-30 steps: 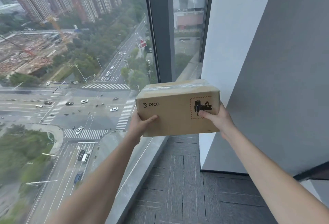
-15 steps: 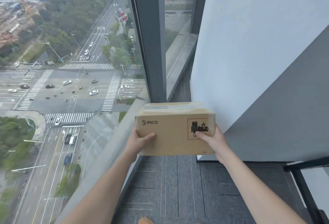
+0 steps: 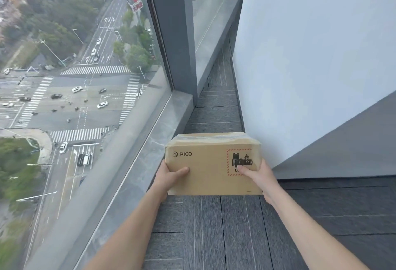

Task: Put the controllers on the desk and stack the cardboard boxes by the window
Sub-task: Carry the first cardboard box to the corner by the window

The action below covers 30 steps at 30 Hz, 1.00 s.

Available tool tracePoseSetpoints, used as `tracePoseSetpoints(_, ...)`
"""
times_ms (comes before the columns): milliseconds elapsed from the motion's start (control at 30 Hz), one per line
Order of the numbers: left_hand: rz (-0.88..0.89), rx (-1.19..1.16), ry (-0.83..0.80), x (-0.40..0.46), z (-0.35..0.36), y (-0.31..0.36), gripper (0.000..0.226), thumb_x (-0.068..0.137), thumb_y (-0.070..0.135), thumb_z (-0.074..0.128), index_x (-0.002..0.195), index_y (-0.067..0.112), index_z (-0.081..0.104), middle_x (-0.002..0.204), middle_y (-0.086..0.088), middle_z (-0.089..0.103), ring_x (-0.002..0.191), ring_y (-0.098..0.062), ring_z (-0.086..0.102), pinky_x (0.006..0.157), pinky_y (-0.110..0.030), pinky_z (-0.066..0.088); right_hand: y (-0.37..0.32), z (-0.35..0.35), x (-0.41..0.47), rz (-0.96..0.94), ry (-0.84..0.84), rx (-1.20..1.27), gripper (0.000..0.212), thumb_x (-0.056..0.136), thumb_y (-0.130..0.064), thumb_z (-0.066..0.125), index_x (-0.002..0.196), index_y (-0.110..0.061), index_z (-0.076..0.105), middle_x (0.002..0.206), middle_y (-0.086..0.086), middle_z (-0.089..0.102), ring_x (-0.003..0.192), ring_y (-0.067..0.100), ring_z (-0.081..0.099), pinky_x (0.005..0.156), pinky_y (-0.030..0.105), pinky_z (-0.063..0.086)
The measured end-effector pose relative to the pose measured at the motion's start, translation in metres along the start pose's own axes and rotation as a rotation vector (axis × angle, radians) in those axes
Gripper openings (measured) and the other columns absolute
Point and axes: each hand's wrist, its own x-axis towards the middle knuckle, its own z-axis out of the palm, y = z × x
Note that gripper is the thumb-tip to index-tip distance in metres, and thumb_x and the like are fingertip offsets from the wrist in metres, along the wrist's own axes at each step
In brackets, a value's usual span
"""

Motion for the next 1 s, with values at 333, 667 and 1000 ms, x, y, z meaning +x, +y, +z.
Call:
tracePoseSetpoints(333, 0.149, -0.015, 0.007, 0.118, 0.022, -0.038, 0.087, 0.053, 0.046, 0.093, 0.127, 0.025, 0.051, 0.119, 0.005, 0.069, 0.11, -0.017, 0.066, 0.097, -0.048, 0.054, 0.043, 0.028, 0.117, -0.122, 0.032, 0.049, 0.074, 0.074, -0.028, 0.089, 0.137, -0.028, 0.05, 0.127, -0.01, 0.066, 0.121, 0.018, 0.059, 0.104, 0.048, 0.047)
tracePoseSetpoints(667, 0.315, 0.015, 0.018, 0.168, 0.046, -0.05, 0.077, 0.075, 0.033, 0.086, 0.137, 0.027, 0.041, 0.122, 0.009, 0.062, 0.112, -0.012, 0.059, 0.096, -0.042, 0.053, 0.075, 0.03, 0.158, -0.182, 0.061, 0.149, 0.078, 0.063, -0.035, 0.089, 0.132, -0.023, 0.054, 0.122, -0.006, 0.071, 0.115, 0.014, 0.065, 0.098, 0.044, 0.052)
tracePoseSetpoints(1000, 0.268, 0.038, 0.119, 0.158, 0.059, -0.108, 0.069, 0.069, 0.036, 0.089, 0.128, 0.033, 0.053, 0.115, 0.014, 0.067, 0.113, -0.014, 0.061, 0.095, -0.041, 0.052, 0.122, 0.028, 0.158, -0.078, 0.119, 0.013, 0.075, 0.061, -0.033, 0.095, 0.124, -0.017, 0.058, 0.113, -0.006, 0.069, 0.119, 0.024, 0.062, 0.103, 0.046, 0.049)
